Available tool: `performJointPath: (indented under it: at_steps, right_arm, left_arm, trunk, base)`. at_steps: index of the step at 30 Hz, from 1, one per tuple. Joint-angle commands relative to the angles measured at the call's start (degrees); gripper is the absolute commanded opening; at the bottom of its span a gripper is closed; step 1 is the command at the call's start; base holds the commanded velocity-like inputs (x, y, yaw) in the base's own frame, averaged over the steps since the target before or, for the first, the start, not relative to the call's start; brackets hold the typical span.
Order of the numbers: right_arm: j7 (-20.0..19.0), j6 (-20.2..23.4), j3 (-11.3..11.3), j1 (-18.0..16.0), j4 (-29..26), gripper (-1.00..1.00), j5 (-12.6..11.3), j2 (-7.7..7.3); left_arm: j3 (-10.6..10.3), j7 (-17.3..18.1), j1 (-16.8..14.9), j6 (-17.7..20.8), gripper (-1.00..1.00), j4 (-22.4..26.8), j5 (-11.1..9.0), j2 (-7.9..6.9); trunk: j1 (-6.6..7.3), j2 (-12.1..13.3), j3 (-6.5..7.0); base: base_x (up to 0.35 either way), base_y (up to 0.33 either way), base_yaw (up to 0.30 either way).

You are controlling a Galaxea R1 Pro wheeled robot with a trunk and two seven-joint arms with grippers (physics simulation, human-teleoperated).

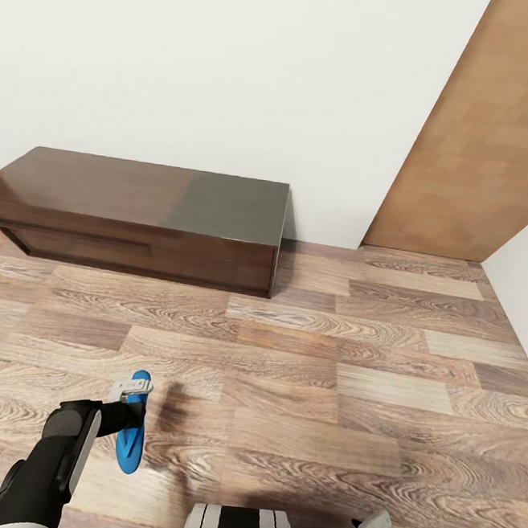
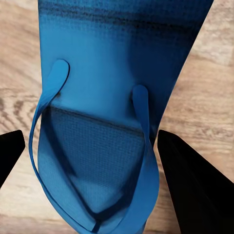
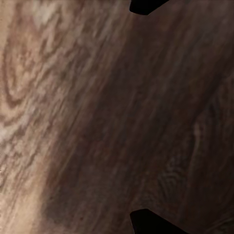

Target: In the bedroom, move the book from the bed onto either nightstand, and place the two sandals side by side next to the bed.

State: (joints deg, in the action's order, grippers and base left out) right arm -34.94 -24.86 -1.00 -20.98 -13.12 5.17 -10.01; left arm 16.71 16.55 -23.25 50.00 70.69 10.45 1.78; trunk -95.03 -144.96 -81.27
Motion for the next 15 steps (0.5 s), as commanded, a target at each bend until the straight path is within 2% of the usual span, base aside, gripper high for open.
performJointPath:
  at_steps: [1, 15]
  right_arm:
    - [0.03, -0.37, -0.13, -0.02, 0.02, 1.0, 0.55, -0.01]
    - [0.06, -0.49, -0.14, -0.02, 0.09, 1.0, 0.54, -0.01]
  left_arm:
    - [0.17, 0.59, -0.04, 0.18, -1.0, 0.06, 0.63, 0.07]
    - [0.17, 0.59, -0.04, 0.04, -1.0, -0.65, 0.63, 0.09]
  trunk:
    - [0.01, -0.01, -0.04]
    - [0.01, -0.01, -0.04]
  base:
    - [0.0, 0.0, 0.0]
    - [0.0, 0.0, 0.0]
